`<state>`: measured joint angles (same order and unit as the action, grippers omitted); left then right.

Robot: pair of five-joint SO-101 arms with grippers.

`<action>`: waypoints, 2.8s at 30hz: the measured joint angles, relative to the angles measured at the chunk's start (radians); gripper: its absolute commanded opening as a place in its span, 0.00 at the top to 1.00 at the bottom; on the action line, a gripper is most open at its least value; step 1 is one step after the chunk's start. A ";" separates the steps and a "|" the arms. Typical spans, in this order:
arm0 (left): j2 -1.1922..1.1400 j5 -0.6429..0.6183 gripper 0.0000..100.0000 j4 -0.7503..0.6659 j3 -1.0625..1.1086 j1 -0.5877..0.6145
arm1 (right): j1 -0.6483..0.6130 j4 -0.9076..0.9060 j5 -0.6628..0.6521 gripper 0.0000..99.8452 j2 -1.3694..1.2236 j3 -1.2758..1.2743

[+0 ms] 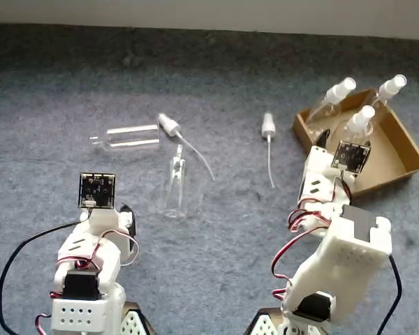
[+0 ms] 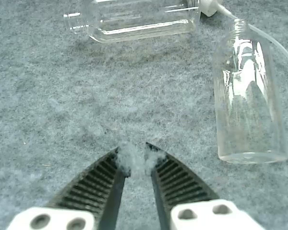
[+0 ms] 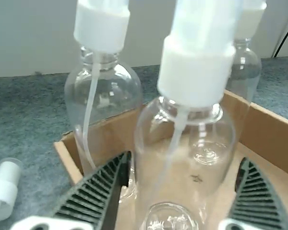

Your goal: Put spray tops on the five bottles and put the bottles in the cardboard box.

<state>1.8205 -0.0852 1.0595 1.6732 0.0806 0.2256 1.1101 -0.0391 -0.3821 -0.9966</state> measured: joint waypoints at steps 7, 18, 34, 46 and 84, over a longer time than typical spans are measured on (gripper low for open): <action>0.000 0.000 0.99 0.000 0.000 0.000 | -0.002 0.000 0.000 0.69 0.000 0.000; 0.000 0.000 0.99 0.000 0.000 0.000 | -0.014 -0.002 0.003 0.69 0.124 -0.129; 0.000 0.000 0.99 0.000 0.000 0.000 | -0.017 -0.290 0.003 0.69 0.531 -0.293; 0.000 0.000 0.99 0.000 0.000 0.000 | -0.015 -0.796 0.003 0.69 0.868 -0.319; 0.000 0.000 0.99 0.000 0.000 0.002 | -0.631 -2.300 0.221 0.69 1.142 0.459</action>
<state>1.8205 -0.0852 1.0595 1.6732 0.0821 -0.4051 -1.1899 0.1818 0.7595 -0.5378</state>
